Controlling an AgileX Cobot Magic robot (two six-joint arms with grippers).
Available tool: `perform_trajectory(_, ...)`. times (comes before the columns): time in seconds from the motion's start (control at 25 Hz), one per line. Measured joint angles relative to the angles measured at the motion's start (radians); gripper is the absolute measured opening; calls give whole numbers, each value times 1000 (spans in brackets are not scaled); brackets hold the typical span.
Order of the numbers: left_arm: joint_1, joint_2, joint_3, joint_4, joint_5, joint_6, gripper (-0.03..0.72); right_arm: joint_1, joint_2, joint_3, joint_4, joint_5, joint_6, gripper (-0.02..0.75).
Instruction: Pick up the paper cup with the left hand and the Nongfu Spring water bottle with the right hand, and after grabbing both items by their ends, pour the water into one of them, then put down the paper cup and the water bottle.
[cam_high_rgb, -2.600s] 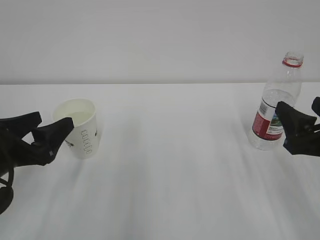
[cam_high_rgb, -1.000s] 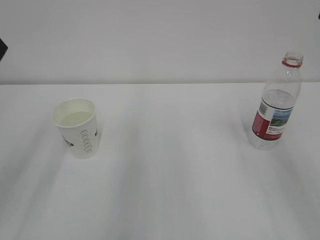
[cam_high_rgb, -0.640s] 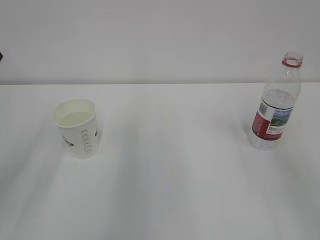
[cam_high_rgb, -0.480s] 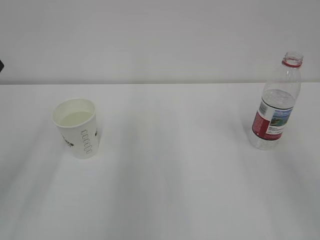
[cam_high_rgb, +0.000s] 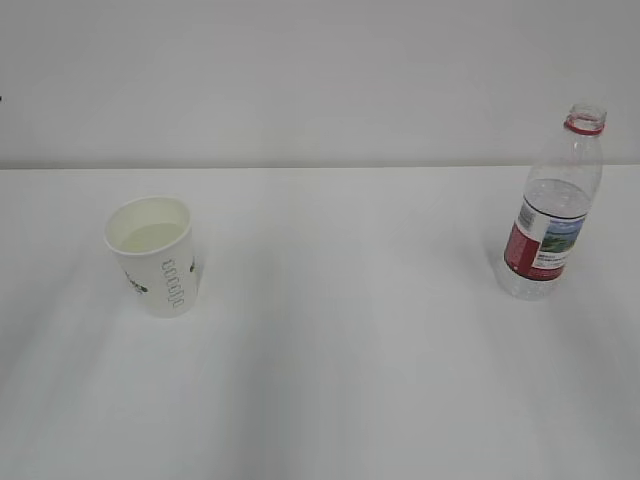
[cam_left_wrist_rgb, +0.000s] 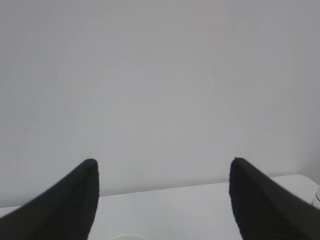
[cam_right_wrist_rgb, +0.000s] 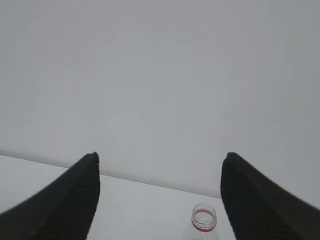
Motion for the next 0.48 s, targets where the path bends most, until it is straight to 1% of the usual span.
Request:
perform_trajectory(0.16,0,-38,-67,11,134,0,591,0,-34,-35,-33,76,0,566)
perform_trajectory(0.32,0,-91,-94,44,211,0,585,0,-73,-50,-79,174,0,566)
perform_trajectory(0.48,0,-168,-98,90,287,0,573,0,-118,-50,-89,282,0,566)
